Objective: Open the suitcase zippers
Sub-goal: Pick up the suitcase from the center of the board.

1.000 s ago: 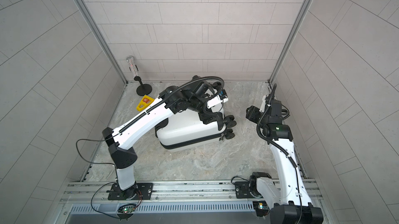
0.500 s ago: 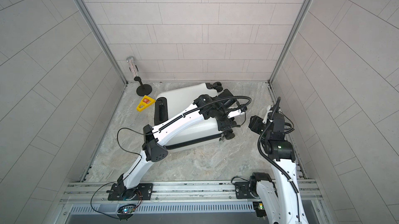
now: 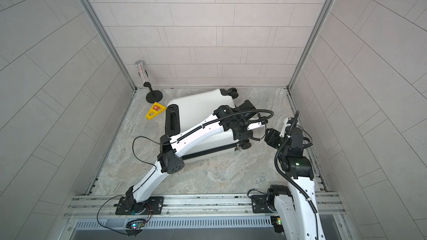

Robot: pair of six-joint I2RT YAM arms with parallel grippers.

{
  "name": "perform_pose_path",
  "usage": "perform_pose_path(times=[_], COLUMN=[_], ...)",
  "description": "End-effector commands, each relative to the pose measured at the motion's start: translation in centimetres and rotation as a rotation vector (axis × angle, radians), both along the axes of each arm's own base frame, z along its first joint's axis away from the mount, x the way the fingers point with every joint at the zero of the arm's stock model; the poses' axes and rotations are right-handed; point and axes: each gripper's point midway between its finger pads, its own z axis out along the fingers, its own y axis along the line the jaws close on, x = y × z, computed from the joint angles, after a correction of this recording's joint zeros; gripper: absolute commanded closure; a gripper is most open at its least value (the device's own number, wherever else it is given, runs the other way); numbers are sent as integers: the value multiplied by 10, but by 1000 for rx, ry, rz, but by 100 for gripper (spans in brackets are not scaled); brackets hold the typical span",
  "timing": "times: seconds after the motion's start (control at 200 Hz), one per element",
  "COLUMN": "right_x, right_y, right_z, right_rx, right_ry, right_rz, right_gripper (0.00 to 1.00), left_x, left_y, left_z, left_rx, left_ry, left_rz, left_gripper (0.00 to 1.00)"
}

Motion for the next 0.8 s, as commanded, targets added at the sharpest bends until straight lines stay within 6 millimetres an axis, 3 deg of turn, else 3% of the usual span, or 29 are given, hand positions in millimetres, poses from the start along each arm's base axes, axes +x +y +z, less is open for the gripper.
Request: perform_pose_path(times=[0.0, 0.095, 0.135, 0.265, 0.37, 0.581, 0.796], right_x=[5, 11, 12, 18, 13, -3, -12], right_y=[6, 17, 24, 48, 73, 116, 140], right_z=[4, 8, -4, 0, -1, -22, -30], right_rx=[15, 28, 38, 0, -138, -388, -418], right_ry=[-52, -100, -97, -189, -244, -313, -454], right_rz=[32, 100, 135, 264, 382, 508, 528], right_gripper=[38, 40, 42, 45, 44, 43, 45], left_x=[3, 0, 0, 6, 16, 35, 47], left_y=[10, 11, 12, 23, 36, 55, 66], left_z=[-13, 8, 23, 74, 102, 121, 131], left_rx=[58, 18, -17, -134, -221, -292, -341], left_ry=[11, -1, -8, -31, -7, 28, 57], left_rz=[-7, -10, 1, 74, 156, 258, 318], left_gripper=[63, 77, 81, 89, 94, 96, 96])
